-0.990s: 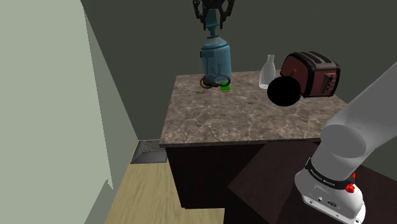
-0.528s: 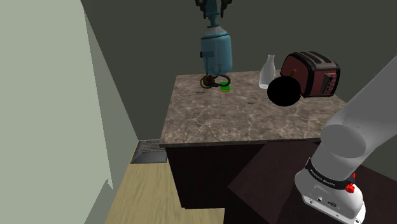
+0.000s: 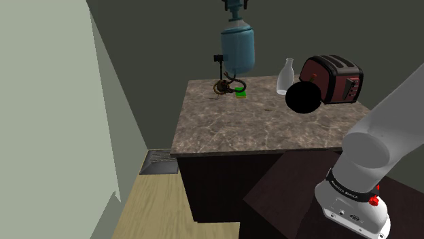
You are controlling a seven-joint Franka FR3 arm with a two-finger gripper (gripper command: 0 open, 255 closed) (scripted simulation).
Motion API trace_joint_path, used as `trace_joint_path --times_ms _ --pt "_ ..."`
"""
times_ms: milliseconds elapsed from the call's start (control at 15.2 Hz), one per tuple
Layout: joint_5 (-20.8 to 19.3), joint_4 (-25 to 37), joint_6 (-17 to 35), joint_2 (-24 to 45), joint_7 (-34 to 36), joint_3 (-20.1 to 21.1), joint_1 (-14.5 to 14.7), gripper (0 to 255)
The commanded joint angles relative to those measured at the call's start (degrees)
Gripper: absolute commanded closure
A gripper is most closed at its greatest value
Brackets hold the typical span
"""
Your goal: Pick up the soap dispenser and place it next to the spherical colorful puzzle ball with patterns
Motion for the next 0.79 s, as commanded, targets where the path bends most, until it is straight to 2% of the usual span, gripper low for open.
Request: trace_joint_path --times_ms 0,330,726 --pt "1.32 -3.67 0.48 -3.89 -2.73 -2.19 -0.66 255" --pt "2.95 -12.2 1.21 -12.78 -9.04 -7.73 -1.45 255" --pt "2.62 -19.47 0.72 -21.43 -16.3 -14.14 -2.1 255"
